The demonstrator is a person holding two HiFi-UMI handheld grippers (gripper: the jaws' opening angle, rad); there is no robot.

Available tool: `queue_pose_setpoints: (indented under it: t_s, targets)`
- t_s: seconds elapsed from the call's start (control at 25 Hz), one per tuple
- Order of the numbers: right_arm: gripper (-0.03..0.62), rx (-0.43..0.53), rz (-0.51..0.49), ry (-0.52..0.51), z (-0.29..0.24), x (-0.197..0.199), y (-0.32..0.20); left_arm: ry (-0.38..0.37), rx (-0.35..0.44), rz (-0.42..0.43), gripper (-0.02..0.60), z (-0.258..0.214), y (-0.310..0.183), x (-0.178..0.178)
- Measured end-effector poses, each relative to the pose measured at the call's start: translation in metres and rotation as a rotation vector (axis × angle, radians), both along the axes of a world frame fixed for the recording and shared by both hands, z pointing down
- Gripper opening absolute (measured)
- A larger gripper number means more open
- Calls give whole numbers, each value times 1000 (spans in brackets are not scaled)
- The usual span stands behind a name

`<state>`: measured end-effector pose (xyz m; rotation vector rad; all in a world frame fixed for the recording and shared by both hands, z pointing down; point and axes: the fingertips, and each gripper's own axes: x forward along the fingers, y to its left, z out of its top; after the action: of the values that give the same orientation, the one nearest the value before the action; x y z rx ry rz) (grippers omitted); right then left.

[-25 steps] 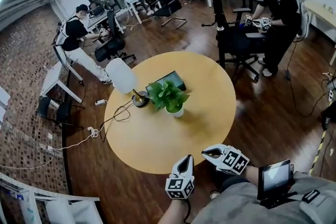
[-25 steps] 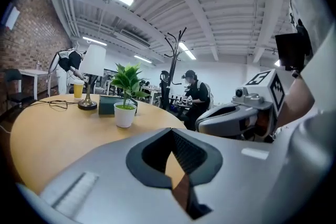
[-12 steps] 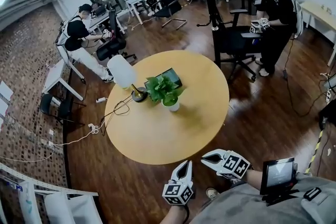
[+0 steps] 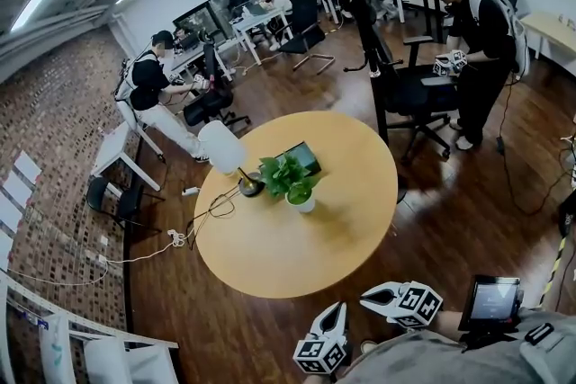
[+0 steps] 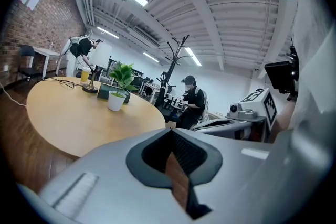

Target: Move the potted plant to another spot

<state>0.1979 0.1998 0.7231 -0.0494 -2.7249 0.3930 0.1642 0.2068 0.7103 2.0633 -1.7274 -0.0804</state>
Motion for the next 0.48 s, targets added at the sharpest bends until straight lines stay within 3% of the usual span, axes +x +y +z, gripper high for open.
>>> queue_pose_setpoints:
  t_s: [0.48]
  targets:
    - [0,-12,9,-19,0,9,-12,-8,21,-35,6,-3,-17,3]
